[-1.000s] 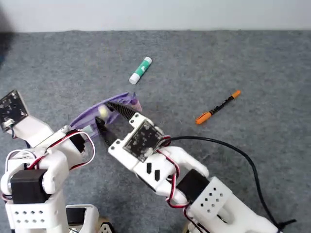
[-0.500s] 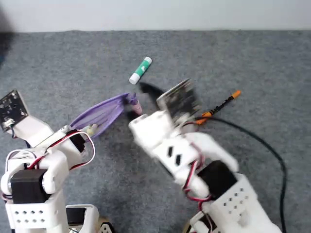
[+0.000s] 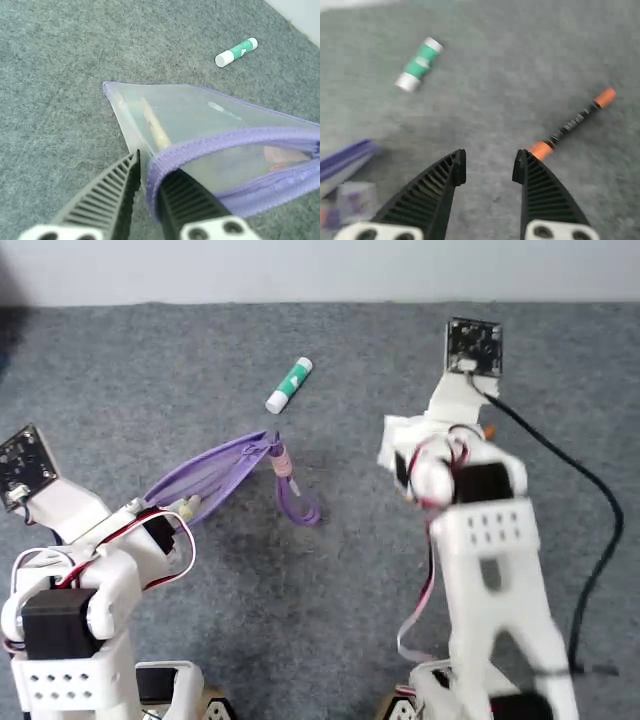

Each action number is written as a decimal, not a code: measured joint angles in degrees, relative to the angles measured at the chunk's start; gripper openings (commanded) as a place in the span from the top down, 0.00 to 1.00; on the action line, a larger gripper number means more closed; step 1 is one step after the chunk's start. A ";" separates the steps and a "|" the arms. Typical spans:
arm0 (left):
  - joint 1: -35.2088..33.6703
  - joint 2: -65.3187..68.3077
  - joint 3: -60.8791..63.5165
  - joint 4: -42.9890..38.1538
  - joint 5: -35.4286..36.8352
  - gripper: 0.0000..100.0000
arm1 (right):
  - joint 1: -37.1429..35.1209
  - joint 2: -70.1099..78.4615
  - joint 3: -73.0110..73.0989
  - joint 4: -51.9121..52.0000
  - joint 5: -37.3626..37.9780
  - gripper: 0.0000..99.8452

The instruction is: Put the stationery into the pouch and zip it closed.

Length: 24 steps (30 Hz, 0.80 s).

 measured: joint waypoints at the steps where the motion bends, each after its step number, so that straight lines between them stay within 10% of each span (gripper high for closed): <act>1: 0.00 0.00 0.00 0.00 0.00 0.99 | 1.41 2.99 -1.32 0.00 -0.18 0.84; 24: 0.00 0.00 0.00 0.00 0.00 0.99 | 14.95 75.34 -68.75 18.29 -8.62 0.84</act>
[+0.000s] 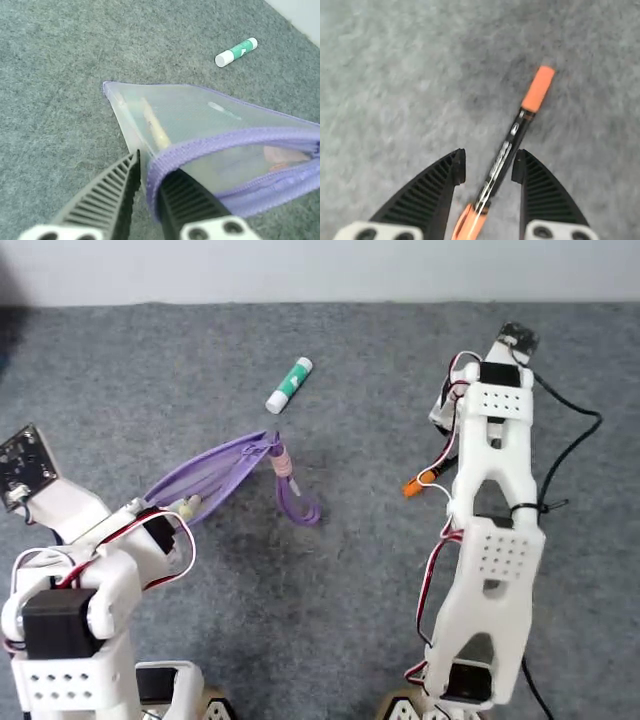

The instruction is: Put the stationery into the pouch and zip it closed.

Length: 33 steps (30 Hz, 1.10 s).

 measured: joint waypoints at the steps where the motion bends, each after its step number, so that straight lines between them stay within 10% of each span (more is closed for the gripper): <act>1: 0.00 0.00 0.00 0.00 0.00 0.99 | 0.35 2.29 -2.90 0.79 0.00 0.84; 33: 0.00 0.00 -0.09 0.62 0.18 0.99 | 1.14 17.23 -43.16 21.01 9.14 0.99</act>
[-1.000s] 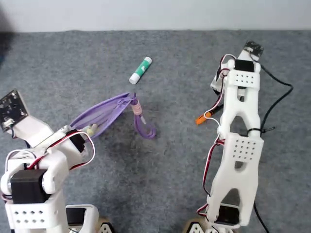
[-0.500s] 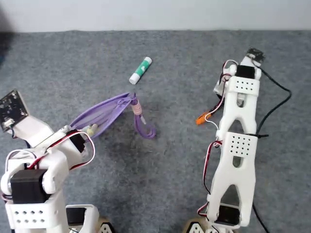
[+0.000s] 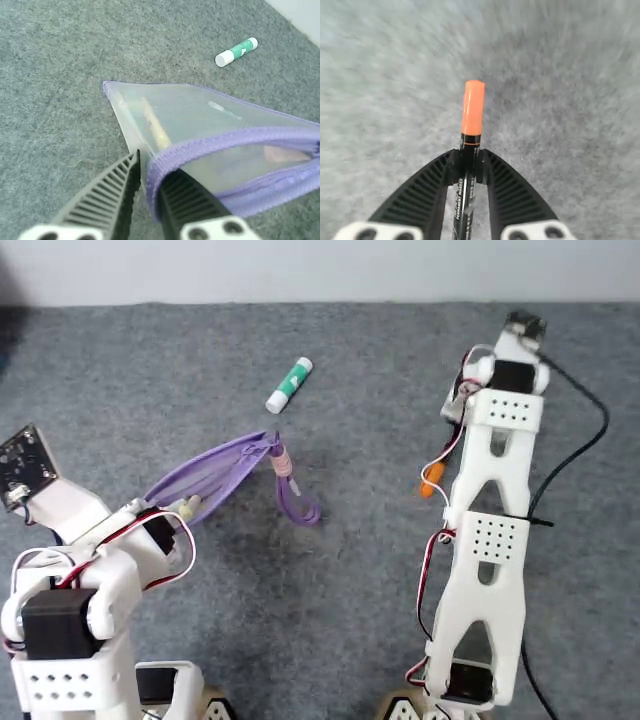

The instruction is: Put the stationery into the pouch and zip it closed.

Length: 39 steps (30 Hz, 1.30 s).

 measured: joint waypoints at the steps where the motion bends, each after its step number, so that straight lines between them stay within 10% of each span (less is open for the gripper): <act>1: 0.26 0.00 -0.26 0.70 0.00 0.99 | 0.00 -2.20 1.05 0.00 0.35 0.99; 17: 4.13 0.35 -0.79 3.25 0.00 0.99 | -16.44 -58.02 47.03 0.00 1.14 0.99; 32: 4.13 0.53 -0.79 2.20 1.58 0.99 | -43.16 -83.69 48.88 0.00 -1.93 0.99; 39: 4.13 0.53 -0.79 2.20 1.58 0.99 | -44.84 -86.42 48.88 -1.93 -2.29 0.99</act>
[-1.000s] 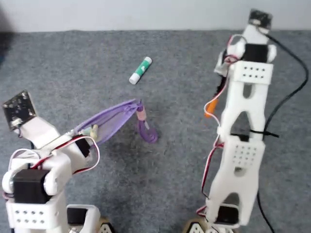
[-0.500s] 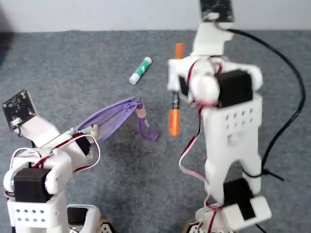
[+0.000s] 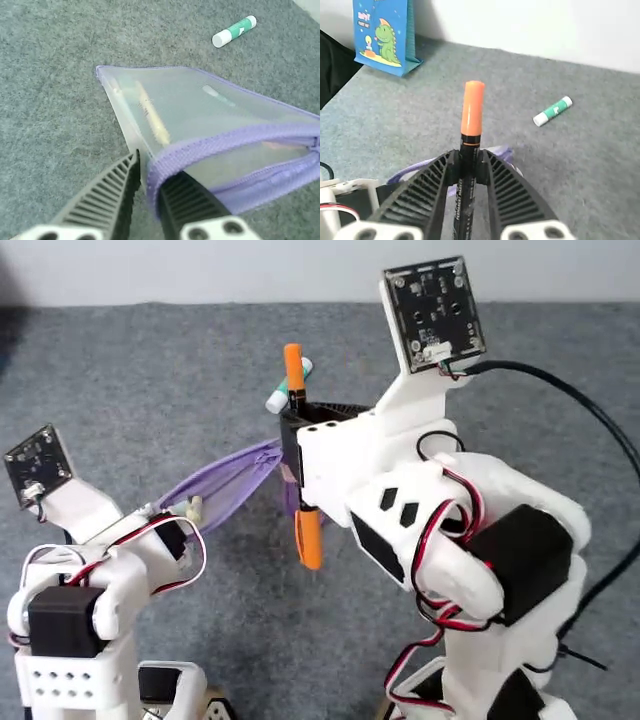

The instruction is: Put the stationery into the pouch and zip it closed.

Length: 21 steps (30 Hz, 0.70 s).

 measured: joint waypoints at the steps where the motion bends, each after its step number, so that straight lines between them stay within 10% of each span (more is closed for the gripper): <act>1: 0.00 0.00 0.00 0.00 0.18 0.99 | -0.18 0.00 0.00 -0.26 0.00 0.99; 21: 0.00 0.00 0.00 0.00 0.18 0.99 | -2.99 -14.24 15.82 1.58 1.23 0.99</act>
